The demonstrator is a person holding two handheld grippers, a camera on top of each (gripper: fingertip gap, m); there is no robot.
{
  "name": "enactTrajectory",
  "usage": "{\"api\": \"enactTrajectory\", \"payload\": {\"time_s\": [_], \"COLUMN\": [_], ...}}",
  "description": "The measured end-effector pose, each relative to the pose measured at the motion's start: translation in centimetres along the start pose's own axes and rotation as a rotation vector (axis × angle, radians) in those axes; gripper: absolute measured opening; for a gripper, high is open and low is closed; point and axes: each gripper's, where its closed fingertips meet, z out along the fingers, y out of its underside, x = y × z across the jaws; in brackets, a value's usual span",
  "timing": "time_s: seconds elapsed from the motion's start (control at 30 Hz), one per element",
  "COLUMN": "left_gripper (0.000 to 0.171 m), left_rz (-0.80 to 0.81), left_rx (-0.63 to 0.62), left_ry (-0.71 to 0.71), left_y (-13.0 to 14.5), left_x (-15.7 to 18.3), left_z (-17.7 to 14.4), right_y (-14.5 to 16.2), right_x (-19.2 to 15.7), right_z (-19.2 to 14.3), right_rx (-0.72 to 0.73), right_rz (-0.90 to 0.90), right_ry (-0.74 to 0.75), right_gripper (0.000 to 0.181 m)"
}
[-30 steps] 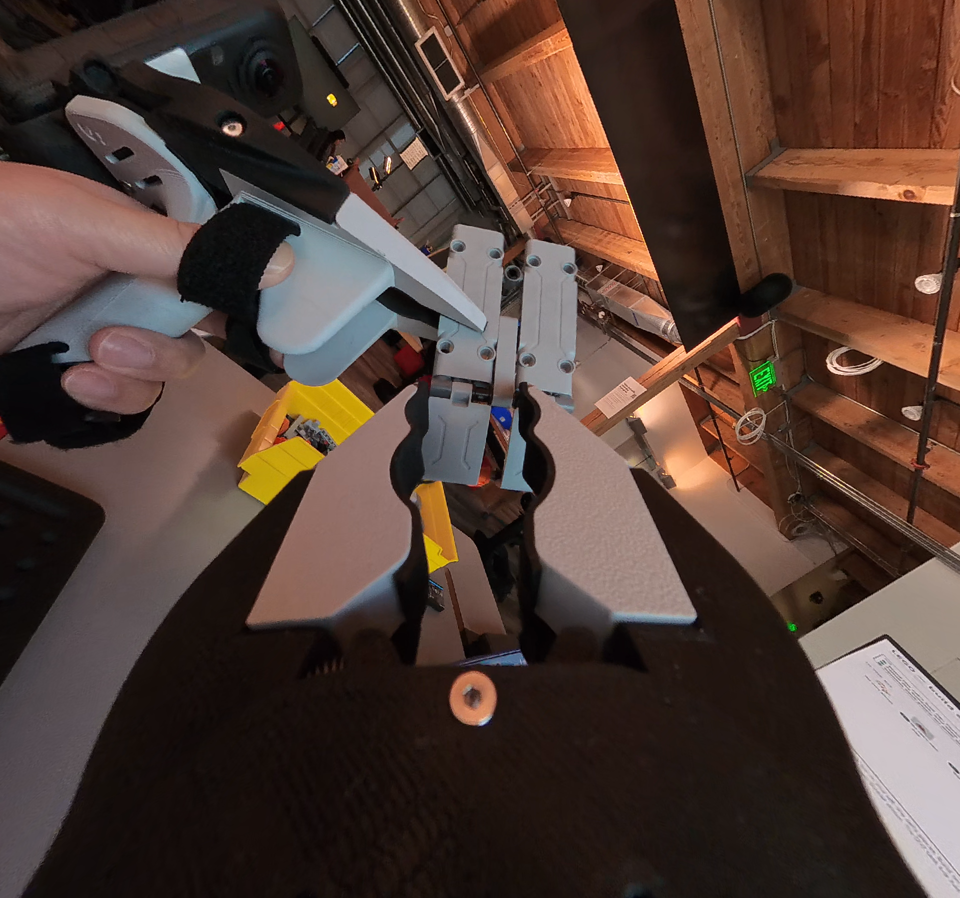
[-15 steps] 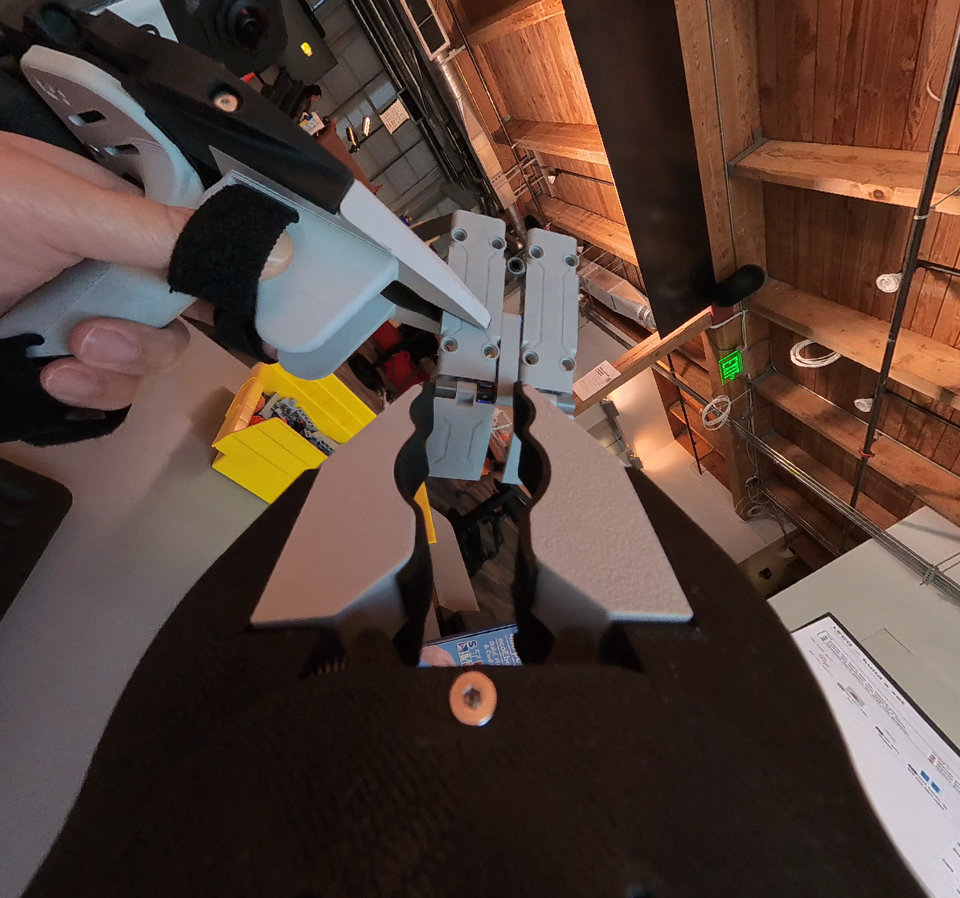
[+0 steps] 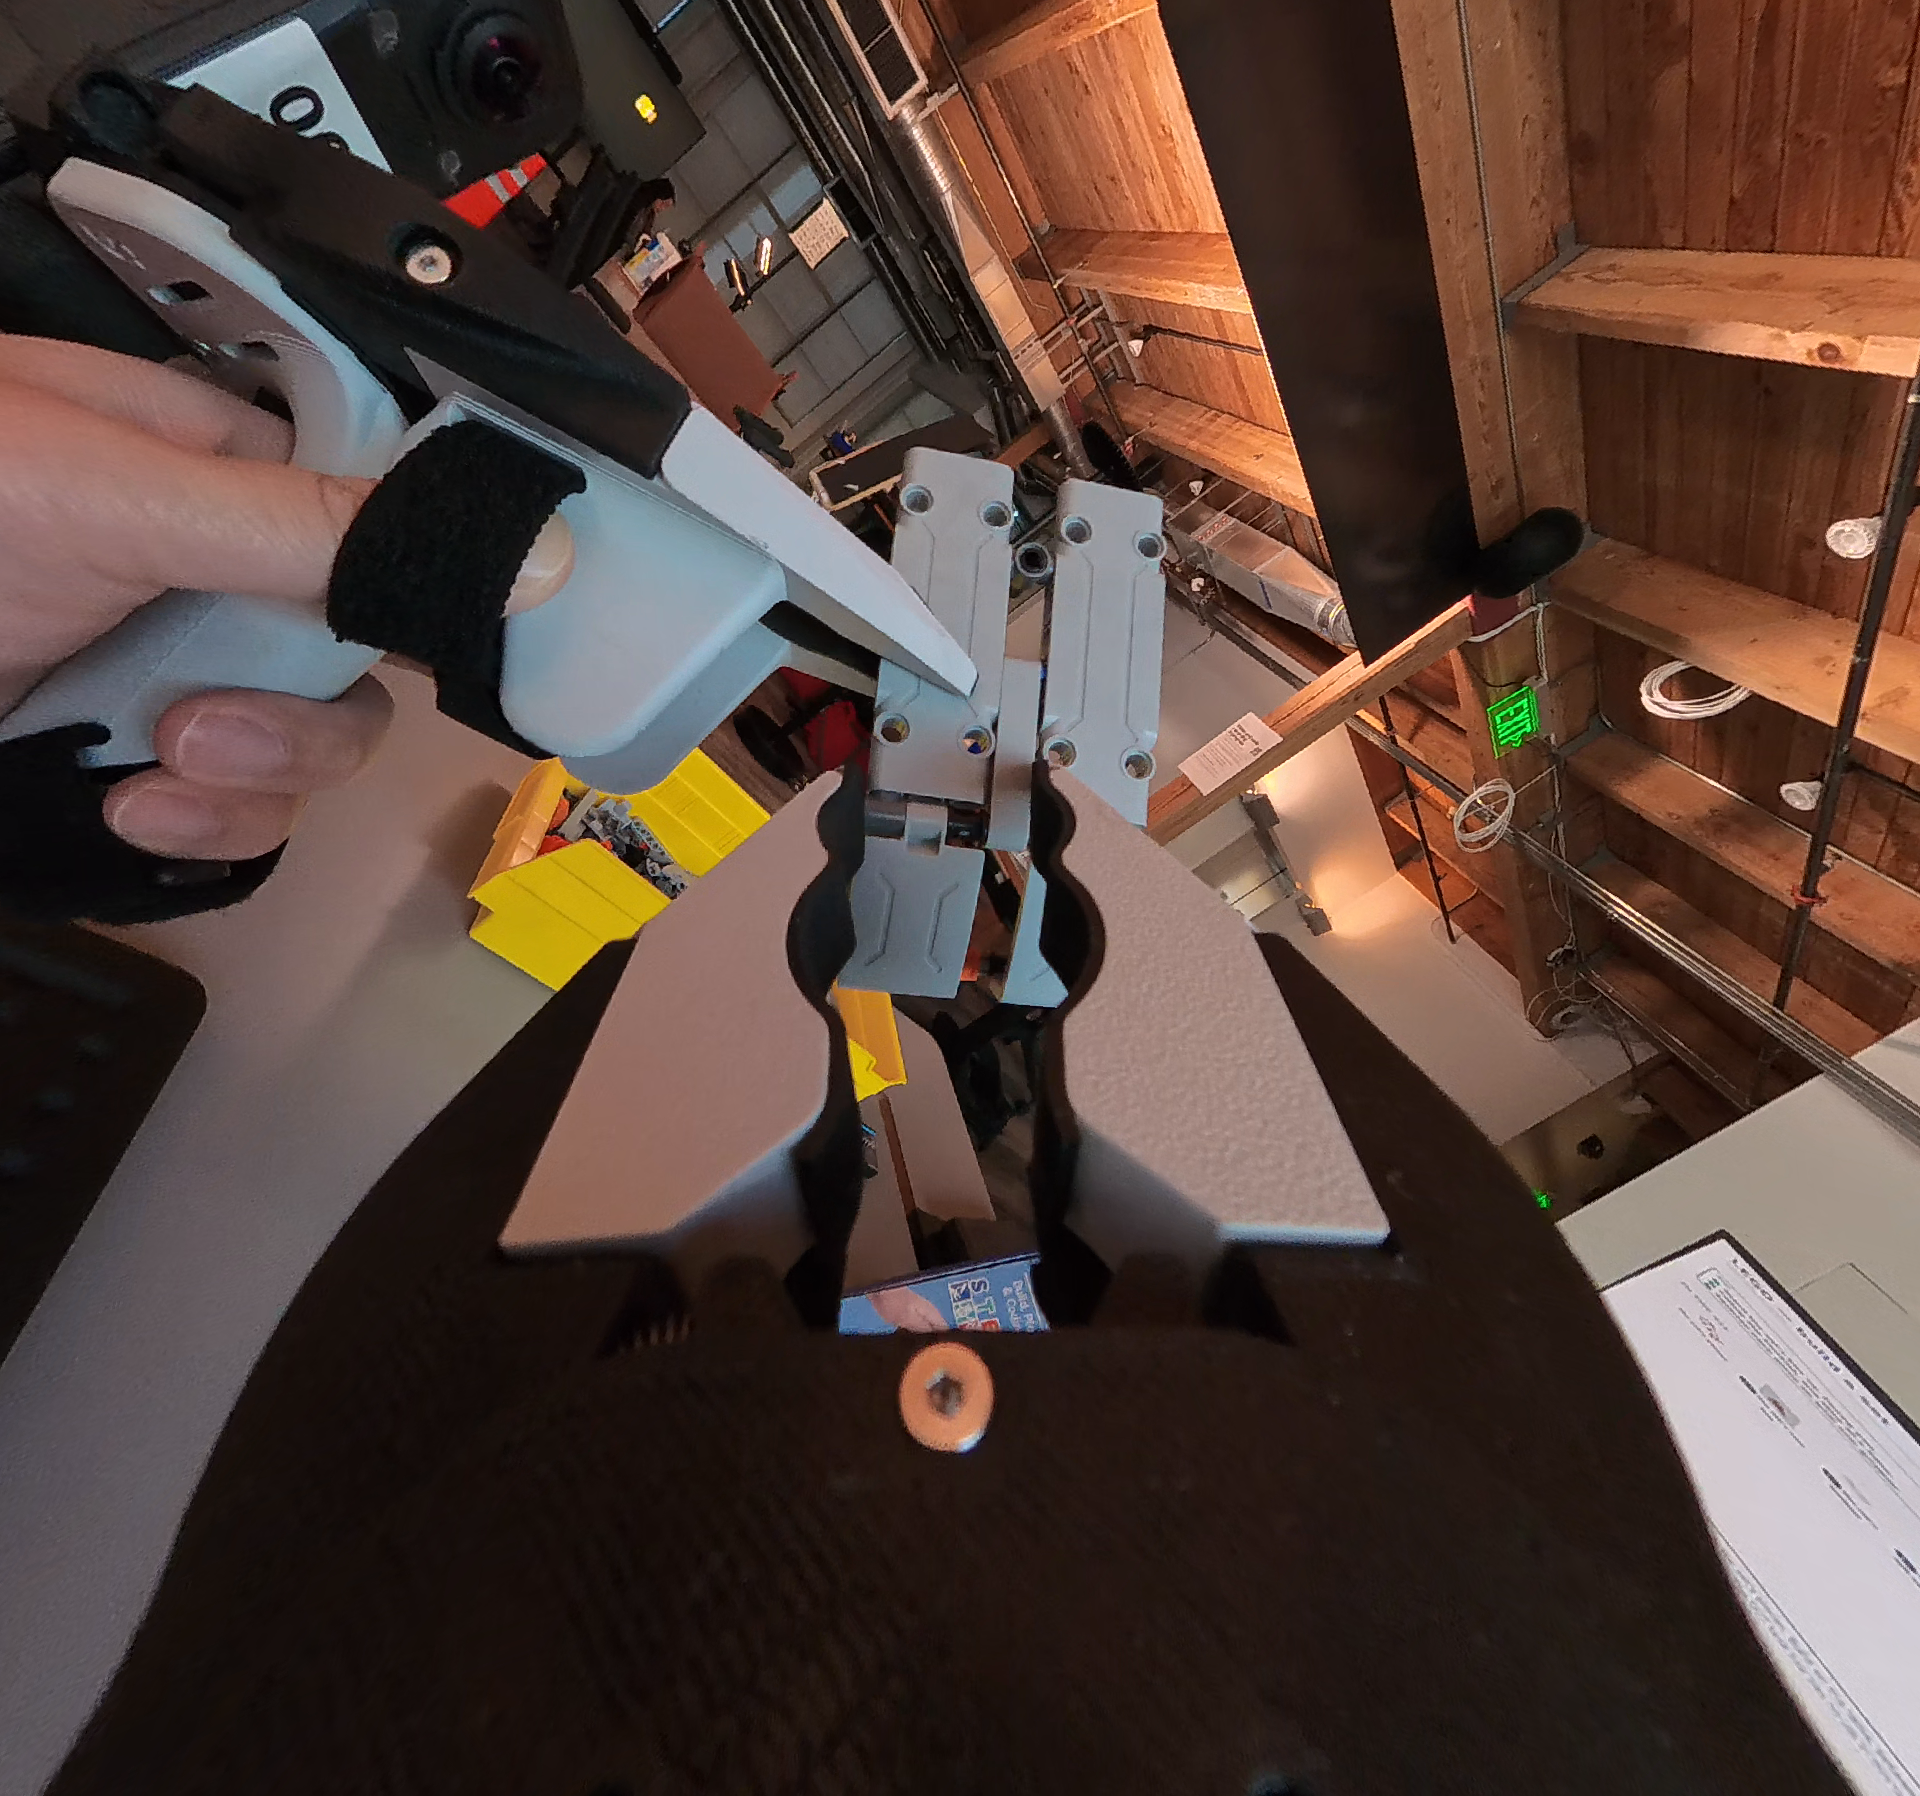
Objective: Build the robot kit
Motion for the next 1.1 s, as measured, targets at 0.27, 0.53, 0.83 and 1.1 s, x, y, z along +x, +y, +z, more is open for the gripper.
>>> {"api": "enactTrajectory", "payload": {"time_s": [0.27, 0.53, 0.83, 1.1], "left_gripper": [0.005, 0.005, 0.005, 0.005], "left_rz": [-0.015, -0.040, 0.009, 0.174], "left_rx": [0.013, 0.022, 0.005, -0.079], "left_ry": [0.028, 0.042, 0.016, -0.012], "left_y": [0.0, 0.0, 0.3, 3.1], "left_x": [0.5, 0.6, -0.4, 0.2], "left_z": [0.0, 0.1, -0.6, -0.3], "right_y": [-0.2, -0.2, -1.1, 2.1], "right_x": [0.2, 0.4, 0.8, -0.6], "right_z": [-0.4, -0.5, -0.6, 0.8], "right_rx": [0.008, 0.020, 0.090, -0.106], "right_rz": [0.075, 0.085, -0.013, 0.024], "right_ry": [-0.030, -0.026, 0.015, -0.051], "right_gripper": [0.029, 0.029, 0.072, 0.076]}}
